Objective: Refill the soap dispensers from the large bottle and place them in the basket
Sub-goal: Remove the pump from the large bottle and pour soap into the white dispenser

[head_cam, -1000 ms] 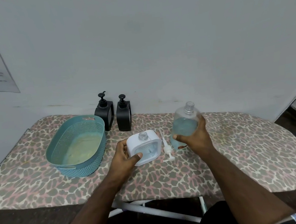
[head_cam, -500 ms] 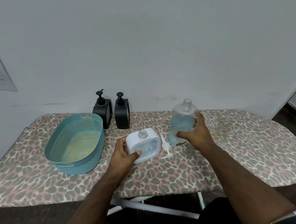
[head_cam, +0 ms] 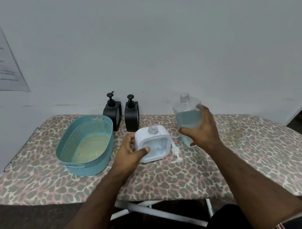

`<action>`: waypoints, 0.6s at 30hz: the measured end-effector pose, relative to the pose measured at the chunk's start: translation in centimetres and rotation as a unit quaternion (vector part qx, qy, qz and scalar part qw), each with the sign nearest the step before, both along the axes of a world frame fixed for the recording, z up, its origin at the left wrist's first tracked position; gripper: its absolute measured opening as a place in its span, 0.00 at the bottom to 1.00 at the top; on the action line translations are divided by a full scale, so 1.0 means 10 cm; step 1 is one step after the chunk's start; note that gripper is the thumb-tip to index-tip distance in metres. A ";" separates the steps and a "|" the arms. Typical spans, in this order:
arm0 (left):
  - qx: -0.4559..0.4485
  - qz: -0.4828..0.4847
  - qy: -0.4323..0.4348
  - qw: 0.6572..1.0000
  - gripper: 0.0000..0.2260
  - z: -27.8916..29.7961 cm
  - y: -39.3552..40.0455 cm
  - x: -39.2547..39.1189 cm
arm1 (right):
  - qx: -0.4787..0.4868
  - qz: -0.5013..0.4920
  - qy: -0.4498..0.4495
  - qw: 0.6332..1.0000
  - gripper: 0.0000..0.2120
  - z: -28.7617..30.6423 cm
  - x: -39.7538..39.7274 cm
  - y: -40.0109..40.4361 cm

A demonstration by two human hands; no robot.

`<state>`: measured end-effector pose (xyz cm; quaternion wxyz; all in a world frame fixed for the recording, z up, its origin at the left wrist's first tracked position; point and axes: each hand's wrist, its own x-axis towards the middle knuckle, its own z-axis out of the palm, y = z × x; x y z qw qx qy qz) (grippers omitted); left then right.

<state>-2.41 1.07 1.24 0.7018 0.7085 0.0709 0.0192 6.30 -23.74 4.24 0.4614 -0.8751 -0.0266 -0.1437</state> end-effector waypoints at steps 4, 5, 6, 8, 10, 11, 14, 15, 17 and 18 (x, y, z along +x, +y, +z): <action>-0.028 0.008 -0.006 1.000 0.24 0.16 0.03 0.01 | -0.052 0.046 -0.037 0.997 0.51 0.32 0.00 -0.01; -0.037 0.010 -0.009 0.999 0.24 0.20 0.04 0.02 | -0.071 0.056 -0.050 0.995 0.51 0.39 0.00 -0.02; -0.045 0.012 -0.014 0.999 0.23 0.25 0.04 0.02 | -0.089 0.066 -0.063 0.992 0.51 0.47 0.00 -0.02; -0.053 0.012 -0.027 0.998 0.23 0.36 0.03 0.02 | -0.113 0.085 -0.083 0.986 0.50 0.60 0.01 -0.01; -0.060 0.013 -0.043 0.997 0.21 0.47 0.02 0.02 | -0.132 0.103 -0.095 0.981 0.49 0.72 0.02 -0.01; -0.064 0.011 -0.049 0.997 0.21 0.51 0.02 0.01 | -0.140 0.109 -0.099 0.979 0.49 0.77 0.02 -0.01; -0.064 0.006 -0.061 0.996 0.21 0.60 0.02 0.02 | -0.158 0.117 -0.116 0.974 0.48 0.88 0.01 0.00; -0.063 0.006 -0.062 0.996 0.22 0.62 0.02 0.02 | -0.169 0.118 -0.125 0.971 0.48 0.91 0.00 0.01; -0.064 0.007 -0.064 0.996 0.22 0.64 0.02 0.01 | -0.194 0.123 -0.142 0.963 0.48 0.96 -0.01 0.02; -0.064 0.007 -0.066 0.996 0.22 0.65 0.02 0.01 | -0.207 0.125 -0.149 0.959 0.48 0.99 -0.02 0.03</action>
